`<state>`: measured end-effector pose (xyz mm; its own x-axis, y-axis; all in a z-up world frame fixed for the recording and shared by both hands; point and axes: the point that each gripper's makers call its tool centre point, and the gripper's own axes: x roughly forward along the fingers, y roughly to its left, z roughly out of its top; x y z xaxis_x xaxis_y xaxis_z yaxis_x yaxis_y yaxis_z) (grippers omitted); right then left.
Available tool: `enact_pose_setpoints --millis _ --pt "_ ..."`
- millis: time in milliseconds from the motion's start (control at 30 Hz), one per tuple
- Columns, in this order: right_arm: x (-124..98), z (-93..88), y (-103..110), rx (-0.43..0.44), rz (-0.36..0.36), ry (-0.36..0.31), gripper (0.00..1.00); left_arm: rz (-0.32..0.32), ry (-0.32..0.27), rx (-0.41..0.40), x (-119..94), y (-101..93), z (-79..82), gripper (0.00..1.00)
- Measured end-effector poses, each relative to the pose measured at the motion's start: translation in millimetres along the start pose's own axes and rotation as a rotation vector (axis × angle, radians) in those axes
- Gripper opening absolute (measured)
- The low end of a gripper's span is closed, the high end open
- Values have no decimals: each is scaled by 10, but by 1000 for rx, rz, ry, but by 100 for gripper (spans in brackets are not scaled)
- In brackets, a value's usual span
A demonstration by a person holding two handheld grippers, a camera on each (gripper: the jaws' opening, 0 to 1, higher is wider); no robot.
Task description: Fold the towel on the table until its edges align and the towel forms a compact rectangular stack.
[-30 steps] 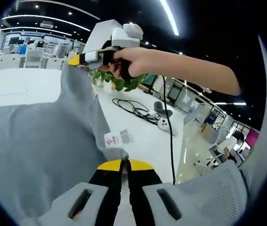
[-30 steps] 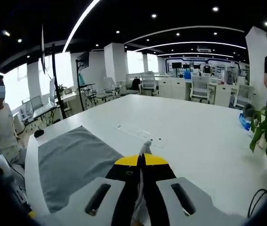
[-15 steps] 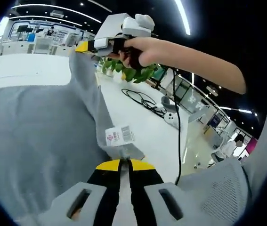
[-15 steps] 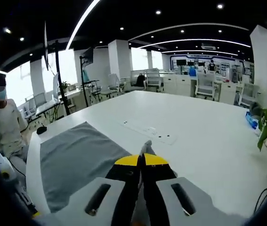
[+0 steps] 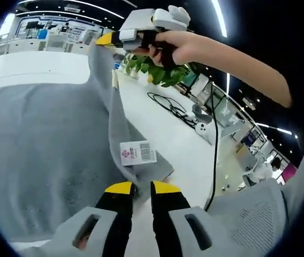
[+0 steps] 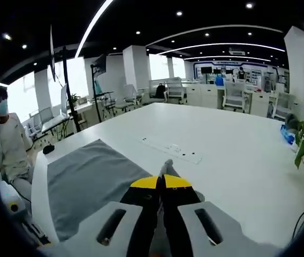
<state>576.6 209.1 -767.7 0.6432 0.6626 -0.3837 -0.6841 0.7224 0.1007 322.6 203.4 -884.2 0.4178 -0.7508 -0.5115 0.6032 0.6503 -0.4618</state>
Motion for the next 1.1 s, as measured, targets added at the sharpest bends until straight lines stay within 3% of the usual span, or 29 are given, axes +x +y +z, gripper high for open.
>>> enact_pose_setpoints --millis 67,433,733,1100 --pt "-7 9 -4 -1 -3 0 0 -2 -8 1 -13 4 20 6" --pt "-28 153 48 14 -14 -22 0 -14 -43 34 -249 -37 175 5" --pt "6 378 121 24 -26 -54 0 -18 -55 139 -559 -29 377 5" --pt "180 625 204 91 -20 -97 0 31 -97 153 -989 93 517 5"
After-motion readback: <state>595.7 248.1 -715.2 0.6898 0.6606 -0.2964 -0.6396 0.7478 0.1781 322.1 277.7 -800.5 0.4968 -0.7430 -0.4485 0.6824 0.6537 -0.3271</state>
